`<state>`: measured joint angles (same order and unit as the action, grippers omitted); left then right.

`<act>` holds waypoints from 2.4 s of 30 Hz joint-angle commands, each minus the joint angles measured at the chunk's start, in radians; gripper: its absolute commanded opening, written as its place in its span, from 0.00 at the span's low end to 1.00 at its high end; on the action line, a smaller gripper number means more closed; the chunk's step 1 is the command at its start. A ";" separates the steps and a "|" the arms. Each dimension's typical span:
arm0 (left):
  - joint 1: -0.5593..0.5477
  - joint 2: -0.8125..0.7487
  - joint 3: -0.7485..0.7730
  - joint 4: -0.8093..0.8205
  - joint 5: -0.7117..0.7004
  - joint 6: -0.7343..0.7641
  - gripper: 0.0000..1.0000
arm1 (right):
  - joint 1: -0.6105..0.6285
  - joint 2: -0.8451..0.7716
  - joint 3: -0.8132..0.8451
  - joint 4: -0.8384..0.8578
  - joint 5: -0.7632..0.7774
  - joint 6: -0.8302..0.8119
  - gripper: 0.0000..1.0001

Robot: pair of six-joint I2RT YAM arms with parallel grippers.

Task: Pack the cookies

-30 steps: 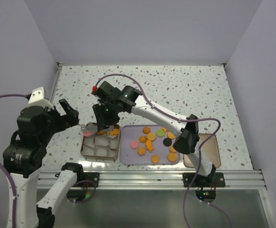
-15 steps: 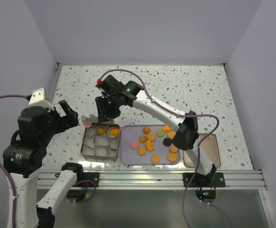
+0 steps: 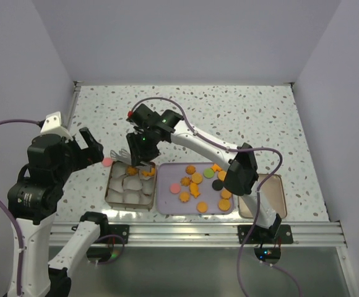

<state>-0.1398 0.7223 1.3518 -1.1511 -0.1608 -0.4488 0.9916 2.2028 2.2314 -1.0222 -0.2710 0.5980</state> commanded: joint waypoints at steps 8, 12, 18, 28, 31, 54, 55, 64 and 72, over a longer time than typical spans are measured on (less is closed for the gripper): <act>-0.004 0.045 -0.049 0.074 -0.016 0.013 1.00 | -0.005 -0.060 0.097 -0.030 0.030 -0.040 0.46; -0.004 0.062 -0.056 0.079 -0.013 0.006 1.00 | -0.024 -0.084 0.131 -0.058 0.070 -0.046 0.45; -0.004 0.059 -0.066 0.082 -0.013 0.009 1.00 | -0.088 -0.260 -0.077 -0.049 0.142 -0.058 0.45; -0.004 0.072 -0.098 0.131 0.033 0.009 1.00 | -0.119 -0.644 -0.459 -0.119 0.243 -0.113 0.47; -0.004 0.083 -0.103 0.145 0.052 0.009 1.00 | -0.117 -0.713 -0.585 -0.124 0.224 -0.106 0.48; -0.004 0.028 -0.118 0.108 0.098 -0.016 1.00 | 0.030 -0.743 -0.796 -0.157 0.237 -0.058 0.48; -0.004 0.025 -0.118 0.103 0.098 -0.018 1.00 | 0.036 -0.735 -0.800 -0.156 0.234 -0.056 0.48; -0.004 -0.011 -0.117 0.073 0.093 -0.025 1.00 | 0.073 -0.715 -0.829 -0.147 0.248 -0.035 0.48; -0.004 -0.037 -0.115 0.051 0.081 -0.031 1.00 | 0.091 -0.690 -0.817 -0.156 0.259 -0.032 0.48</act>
<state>-0.1398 0.6991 1.2301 -1.0866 -0.0780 -0.4641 1.0714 1.5036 1.4002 -1.1660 -0.0391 0.5529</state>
